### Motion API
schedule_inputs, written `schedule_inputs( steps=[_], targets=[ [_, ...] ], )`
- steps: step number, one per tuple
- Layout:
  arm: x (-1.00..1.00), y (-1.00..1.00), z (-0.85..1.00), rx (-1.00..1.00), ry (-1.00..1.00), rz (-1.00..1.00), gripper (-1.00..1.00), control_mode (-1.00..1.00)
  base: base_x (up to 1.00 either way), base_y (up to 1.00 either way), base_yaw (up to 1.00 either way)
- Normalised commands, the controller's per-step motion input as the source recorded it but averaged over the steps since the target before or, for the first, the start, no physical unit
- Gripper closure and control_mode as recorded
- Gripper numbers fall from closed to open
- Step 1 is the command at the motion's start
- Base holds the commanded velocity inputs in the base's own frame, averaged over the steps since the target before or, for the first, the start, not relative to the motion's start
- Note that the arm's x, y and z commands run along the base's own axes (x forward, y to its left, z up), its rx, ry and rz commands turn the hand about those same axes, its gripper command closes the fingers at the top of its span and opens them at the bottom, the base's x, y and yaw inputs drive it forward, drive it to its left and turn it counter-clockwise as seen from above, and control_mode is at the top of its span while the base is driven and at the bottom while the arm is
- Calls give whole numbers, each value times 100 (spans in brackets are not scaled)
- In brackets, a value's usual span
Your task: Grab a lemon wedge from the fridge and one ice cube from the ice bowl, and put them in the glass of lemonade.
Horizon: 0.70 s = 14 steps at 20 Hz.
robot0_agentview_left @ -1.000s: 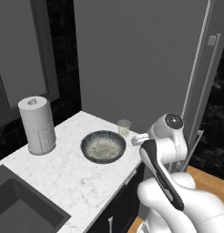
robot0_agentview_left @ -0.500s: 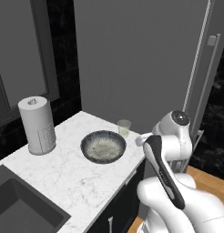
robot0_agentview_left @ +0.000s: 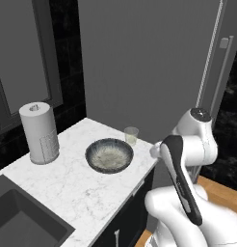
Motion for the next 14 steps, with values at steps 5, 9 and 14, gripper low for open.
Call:
schedule_inputs(
  steps=[5, 9, 14],
  targets=[
    [-57, 0, -31, 0, -6, -2, -100, -100, 0, 0, 0],
    [-8, 0, -14, 0, -10, -1, -100, -100, 0, 0, 0],
    [-6, 0, -7, 0, -4, 0, -100, -100, 0, 0, 0]
  ],
)
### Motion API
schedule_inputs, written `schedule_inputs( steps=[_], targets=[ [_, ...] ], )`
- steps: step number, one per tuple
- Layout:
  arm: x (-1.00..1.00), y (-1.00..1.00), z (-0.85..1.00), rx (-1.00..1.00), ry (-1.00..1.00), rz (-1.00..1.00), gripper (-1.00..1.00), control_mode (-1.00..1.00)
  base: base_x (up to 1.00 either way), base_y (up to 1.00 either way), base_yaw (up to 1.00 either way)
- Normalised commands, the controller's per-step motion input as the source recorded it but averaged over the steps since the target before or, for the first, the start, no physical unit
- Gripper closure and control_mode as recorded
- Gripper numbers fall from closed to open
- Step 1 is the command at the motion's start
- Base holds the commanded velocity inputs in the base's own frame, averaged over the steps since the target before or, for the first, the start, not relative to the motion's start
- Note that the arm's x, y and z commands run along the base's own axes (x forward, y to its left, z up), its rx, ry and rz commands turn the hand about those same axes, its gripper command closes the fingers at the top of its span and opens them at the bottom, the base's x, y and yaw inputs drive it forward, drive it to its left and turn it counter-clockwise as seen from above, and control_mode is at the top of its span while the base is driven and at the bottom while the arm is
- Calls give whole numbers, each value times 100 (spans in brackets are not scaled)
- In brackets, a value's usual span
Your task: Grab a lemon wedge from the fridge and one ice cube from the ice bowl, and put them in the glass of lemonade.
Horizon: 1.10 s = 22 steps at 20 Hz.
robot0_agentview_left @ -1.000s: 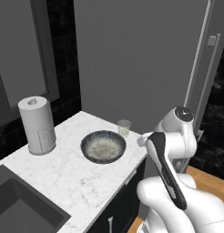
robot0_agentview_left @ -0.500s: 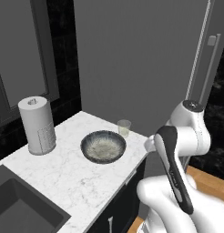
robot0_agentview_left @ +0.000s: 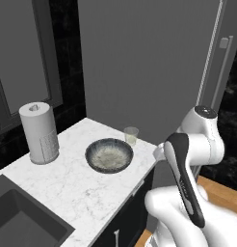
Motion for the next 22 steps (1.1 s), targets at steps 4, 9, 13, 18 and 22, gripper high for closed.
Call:
schedule_inputs(
  steps=[4, 9, 13, 18, 22],
  targets=[
    [-9, 0, -8, 0, 0, 0, -100, -100, 0, 0, 0],
    [0, 0, 0, 0, 0, 0, -100, 100, -65, 0, 0],
    [0, 0, 0, 0, 0, 0, -100, 100, -74, -9, 0],
    [0, 0, 0, 0, 0, 0, -100, 100, -39, -53, 13],
    [0, 0, 0, 0, 0, 0, -100, 100, -3, -96, 24]
  ],
)
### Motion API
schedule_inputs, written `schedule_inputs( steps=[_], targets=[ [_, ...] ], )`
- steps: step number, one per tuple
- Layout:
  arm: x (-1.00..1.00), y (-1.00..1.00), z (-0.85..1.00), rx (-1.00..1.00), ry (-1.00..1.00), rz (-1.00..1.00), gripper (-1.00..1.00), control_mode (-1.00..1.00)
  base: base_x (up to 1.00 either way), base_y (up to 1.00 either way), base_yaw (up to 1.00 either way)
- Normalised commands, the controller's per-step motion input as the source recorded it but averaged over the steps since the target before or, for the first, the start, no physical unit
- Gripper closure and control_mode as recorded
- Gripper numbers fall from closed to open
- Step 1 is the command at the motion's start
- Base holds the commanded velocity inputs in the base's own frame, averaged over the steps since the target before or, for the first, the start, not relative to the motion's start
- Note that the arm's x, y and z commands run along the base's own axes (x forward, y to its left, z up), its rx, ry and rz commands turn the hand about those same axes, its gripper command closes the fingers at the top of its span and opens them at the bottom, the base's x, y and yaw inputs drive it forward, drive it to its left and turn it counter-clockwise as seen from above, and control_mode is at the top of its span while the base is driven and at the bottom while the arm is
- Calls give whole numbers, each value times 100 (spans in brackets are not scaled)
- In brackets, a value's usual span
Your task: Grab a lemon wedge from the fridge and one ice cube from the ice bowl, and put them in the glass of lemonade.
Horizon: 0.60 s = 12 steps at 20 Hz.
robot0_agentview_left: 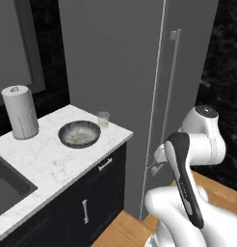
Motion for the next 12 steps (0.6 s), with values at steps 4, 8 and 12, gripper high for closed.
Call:
schedule_inputs(
  steps=[4, 8, 12],
  targets=[
    [0, 0, 0, 0, 0, 0, -100, 100, 6, -100, 35],
    [0, 0, 0, 0, 0, 0, -100, 100, 9, -89, 40],
    [0, 0, 0, 0, 0, 0, -100, 100, 4, -68, 40]
  ],
)
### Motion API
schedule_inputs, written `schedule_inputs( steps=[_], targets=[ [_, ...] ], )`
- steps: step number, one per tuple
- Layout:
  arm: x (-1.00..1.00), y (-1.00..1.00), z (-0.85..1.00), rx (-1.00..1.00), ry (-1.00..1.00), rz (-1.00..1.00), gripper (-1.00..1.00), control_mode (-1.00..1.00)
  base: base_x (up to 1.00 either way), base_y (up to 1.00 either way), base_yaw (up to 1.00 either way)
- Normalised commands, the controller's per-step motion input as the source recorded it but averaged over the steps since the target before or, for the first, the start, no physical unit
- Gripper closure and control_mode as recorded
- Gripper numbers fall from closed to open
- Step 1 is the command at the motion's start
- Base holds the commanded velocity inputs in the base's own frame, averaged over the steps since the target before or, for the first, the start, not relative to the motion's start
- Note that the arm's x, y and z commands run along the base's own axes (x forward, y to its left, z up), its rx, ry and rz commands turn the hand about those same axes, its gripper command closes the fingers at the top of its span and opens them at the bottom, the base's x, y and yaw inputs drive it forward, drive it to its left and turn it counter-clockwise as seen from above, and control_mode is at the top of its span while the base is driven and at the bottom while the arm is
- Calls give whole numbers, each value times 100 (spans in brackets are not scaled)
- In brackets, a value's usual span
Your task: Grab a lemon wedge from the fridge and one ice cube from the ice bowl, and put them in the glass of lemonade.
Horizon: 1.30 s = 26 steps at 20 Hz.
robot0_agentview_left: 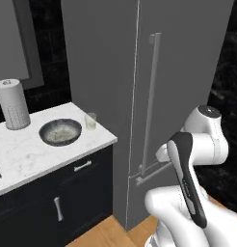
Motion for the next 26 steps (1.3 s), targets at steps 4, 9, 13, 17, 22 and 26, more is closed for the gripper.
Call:
schedule_inputs(
  steps=[4, 9, 13, 17, 22, 26],
  targets=[
    [0, 0, 0, 0, 0, 0, -100, 100, 0, -44, 38],
    [0, 0, 0, 0, 0, 0, -100, 100, -24, -40, 34],
    [0, 0, 0, 0, 0, 0, -100, 100, -38, -42, 27],
    [0, 0, 0, 0, 0, 0, -100, 100, -43, -41, 21],
    [0, 0, 0, 0, 0, 0, -100, 100, -39, -48, 15],
    [0, 0, 0, 0, 0, 0, -100, 100, -10, -50, 9]
  ],
)
